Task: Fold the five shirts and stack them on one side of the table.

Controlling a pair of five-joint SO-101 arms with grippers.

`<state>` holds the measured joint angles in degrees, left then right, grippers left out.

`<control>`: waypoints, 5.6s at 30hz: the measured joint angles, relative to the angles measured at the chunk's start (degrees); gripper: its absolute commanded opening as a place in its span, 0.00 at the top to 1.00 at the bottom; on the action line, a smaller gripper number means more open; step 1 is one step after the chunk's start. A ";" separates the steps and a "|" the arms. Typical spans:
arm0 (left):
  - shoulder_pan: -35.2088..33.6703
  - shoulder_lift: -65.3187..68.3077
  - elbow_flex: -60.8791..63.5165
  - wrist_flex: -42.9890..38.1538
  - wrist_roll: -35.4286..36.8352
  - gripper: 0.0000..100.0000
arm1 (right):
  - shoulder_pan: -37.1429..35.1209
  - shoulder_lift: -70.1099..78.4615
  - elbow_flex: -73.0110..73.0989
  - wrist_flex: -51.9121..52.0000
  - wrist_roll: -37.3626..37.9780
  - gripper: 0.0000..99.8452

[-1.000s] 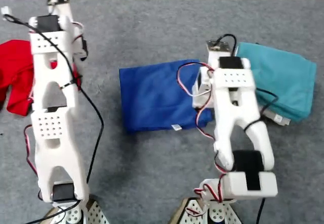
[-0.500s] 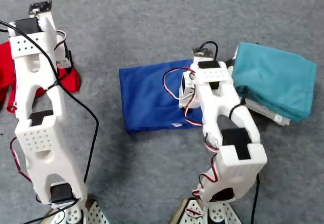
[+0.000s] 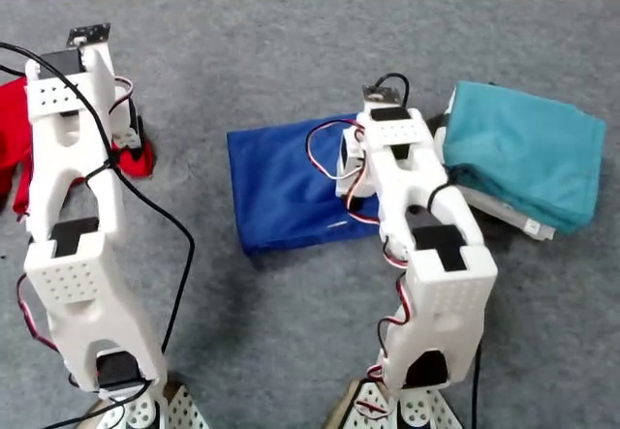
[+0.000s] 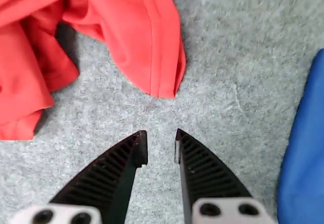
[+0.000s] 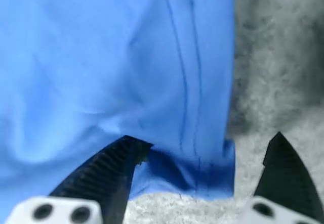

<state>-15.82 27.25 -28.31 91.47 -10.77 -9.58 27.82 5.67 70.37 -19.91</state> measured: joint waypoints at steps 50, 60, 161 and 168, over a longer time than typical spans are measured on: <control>0.00 -20.57 34.81 -17.49 -2.11 0.89 | 29.63 -9.14 -37.63 16.79 20.75 1.00; 0.00 -20.57 34.81 -16.79 -2.11 0.89 | 36.22 -9.14 -39.30 13.63 23.38 1.00; -22.95 -15.82 24.09 -31.91 -1.05 0.76 | 18.55 -13.27 -46.24 30.77 29.45 0.99; -27.43 1.85 19.78 -47.21 7.47 0.76 | 9.58 -10.55 -46.24 30.77 25.05 0.99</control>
<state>-43.25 29.10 -8.53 44.26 -3.30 0.00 17.27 -40.57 101.14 5.14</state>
